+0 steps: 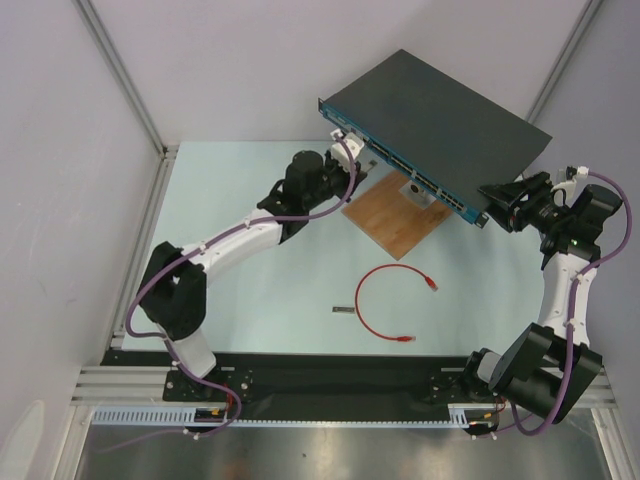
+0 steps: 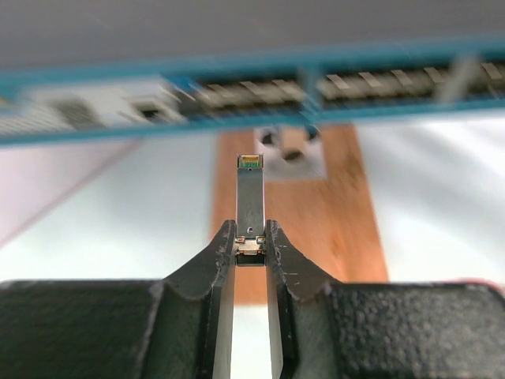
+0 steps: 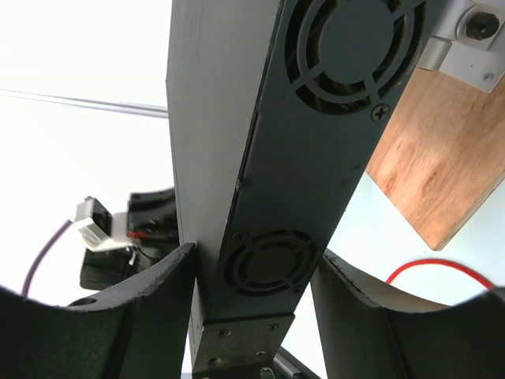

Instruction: Insert the plug into the switch port

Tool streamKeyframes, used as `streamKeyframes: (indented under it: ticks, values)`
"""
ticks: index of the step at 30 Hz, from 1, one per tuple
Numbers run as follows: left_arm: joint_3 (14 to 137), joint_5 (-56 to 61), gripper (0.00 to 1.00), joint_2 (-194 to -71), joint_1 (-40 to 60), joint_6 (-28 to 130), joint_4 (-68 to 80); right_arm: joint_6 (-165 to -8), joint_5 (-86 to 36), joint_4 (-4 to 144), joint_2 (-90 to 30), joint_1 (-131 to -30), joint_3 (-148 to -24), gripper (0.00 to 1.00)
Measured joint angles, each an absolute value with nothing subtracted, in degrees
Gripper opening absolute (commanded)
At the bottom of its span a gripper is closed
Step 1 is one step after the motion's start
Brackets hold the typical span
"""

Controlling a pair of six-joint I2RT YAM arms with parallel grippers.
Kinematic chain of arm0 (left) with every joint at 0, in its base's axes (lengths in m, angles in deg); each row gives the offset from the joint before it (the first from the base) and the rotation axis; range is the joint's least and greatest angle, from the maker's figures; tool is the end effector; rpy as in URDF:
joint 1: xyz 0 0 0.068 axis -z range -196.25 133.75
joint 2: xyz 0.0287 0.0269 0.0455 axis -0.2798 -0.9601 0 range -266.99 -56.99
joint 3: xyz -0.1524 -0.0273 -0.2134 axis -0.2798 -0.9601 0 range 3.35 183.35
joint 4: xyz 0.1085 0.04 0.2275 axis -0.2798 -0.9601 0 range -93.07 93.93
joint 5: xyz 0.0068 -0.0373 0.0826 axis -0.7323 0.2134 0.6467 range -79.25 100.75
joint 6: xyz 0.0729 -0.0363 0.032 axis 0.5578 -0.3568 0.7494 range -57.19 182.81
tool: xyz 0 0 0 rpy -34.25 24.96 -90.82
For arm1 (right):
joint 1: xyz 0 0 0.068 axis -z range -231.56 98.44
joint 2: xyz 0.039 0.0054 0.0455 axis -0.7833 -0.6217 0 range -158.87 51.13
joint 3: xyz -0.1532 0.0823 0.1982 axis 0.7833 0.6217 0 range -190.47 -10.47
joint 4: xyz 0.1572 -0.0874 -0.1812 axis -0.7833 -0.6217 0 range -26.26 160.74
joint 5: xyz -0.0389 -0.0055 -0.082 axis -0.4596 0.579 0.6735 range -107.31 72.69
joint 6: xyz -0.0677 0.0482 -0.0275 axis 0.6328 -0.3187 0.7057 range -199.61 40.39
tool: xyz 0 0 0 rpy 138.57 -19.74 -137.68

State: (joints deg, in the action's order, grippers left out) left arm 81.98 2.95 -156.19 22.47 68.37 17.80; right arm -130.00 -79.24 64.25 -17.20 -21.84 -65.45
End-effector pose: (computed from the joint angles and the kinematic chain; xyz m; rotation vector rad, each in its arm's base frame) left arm 0.3482 -0.2928 0.3196 0.7419 1.5481 -0.5469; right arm 0.2735 -0.0773 0.3159 0.5674 1.8323 1.2660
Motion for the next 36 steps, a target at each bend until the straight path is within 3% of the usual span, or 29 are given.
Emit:
streamKeyframes:
  ticks: [14, 36]
  values:
    - [80.1, 0.0, 0.00, -154.4, 20.3, 70.5, 16.2, -129.4, -80.4, 64.3, -17.8, -21.4, -65.4, 0.00]
    - [89.1, -2.6, 0.00, -156.1, 19.9, 74.5, 15.7, -128.4, -82.2, 63.3, -19.2, -21.2, -66.4, 0.00]
